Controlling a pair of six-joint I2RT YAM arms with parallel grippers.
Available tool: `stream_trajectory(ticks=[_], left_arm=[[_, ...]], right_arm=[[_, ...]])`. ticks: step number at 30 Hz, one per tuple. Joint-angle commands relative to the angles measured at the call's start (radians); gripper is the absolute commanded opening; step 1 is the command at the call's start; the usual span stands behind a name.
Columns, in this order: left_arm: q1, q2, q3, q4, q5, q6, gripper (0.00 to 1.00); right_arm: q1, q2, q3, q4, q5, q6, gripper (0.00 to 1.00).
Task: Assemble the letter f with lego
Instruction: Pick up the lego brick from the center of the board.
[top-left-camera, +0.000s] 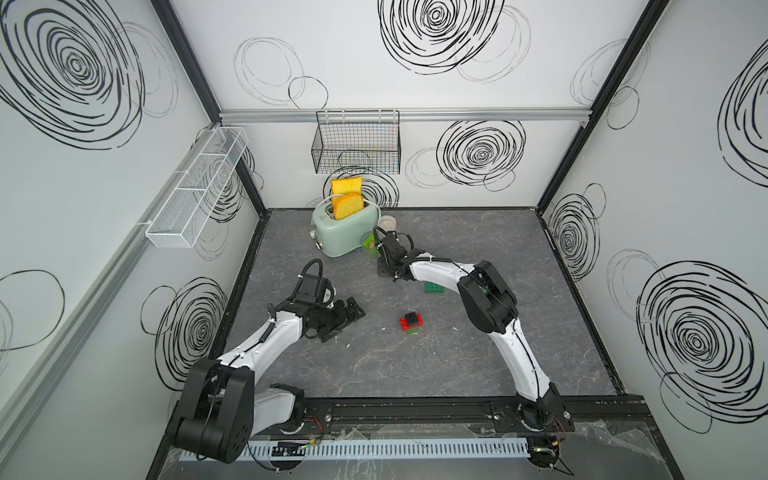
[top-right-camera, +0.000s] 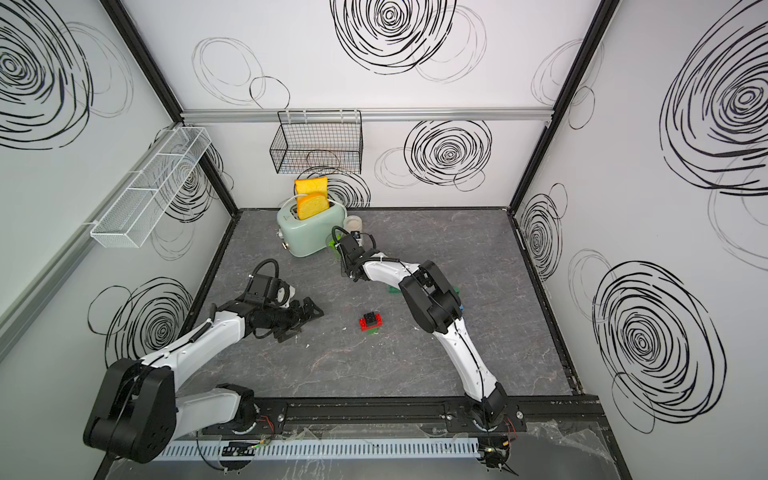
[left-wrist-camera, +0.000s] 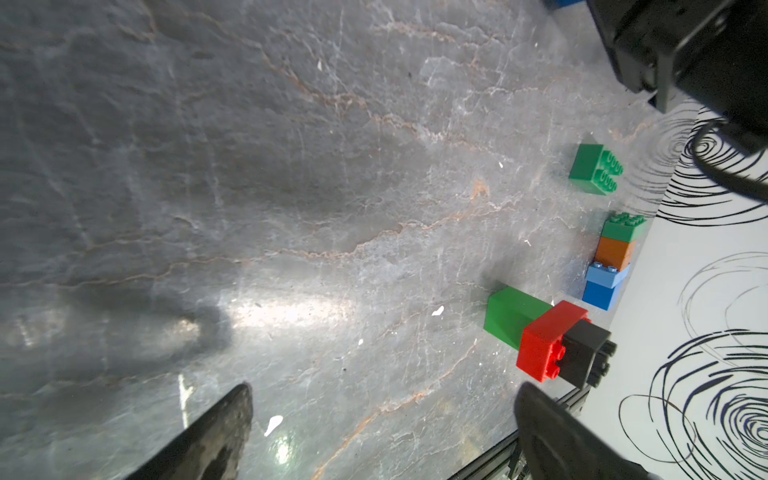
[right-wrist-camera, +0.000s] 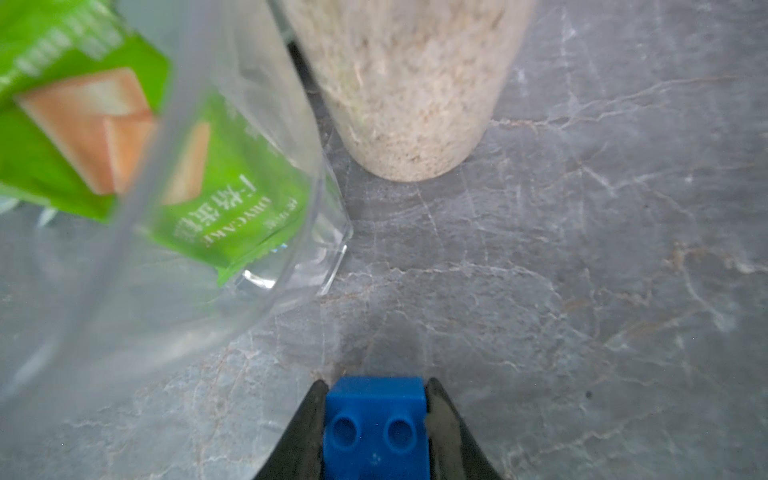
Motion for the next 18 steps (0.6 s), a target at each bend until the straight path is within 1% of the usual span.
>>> stream_trajectory(ticks=[1,5,9,12,16,18], left_arm=[[0.011,-0.014,-0.019,0.003,-0.019,0.016,1.0],[0.012,-0.015,-0.004,0.004,-0.023,0.043,1.0],[0.009,-0.005,-0.008,0.045,0.037,0.057,1.0],[-0.008,-0.01,-0.044,0.148,0.101,0.018,1.0],[-0.078,-0.005,-0.083,0.298,0.176,-0.036,1.0],[-0.123,0.006,-0.102,0.387,0.203,-0.085,1.0]], right_arm=[[0.011,0.004,-0.038,-0.119,-0.008,-0.025,0.34],[0.017,-0.102,-0.052,-0.169,-0.041,-0.048,0.33],[0.017,-0.255,-0.101,-0.238,-0.112,-0.066,0.33],[0.028,-0.396,-0.165,-0.284,-0.136,-0.079,0.34],[0.063,-0.578,-0.285,-0.339,-0.153,-0.077,0.34],[0.094,-0.662,-0.362,-0.351,-0.146,-0.058,0.35]])
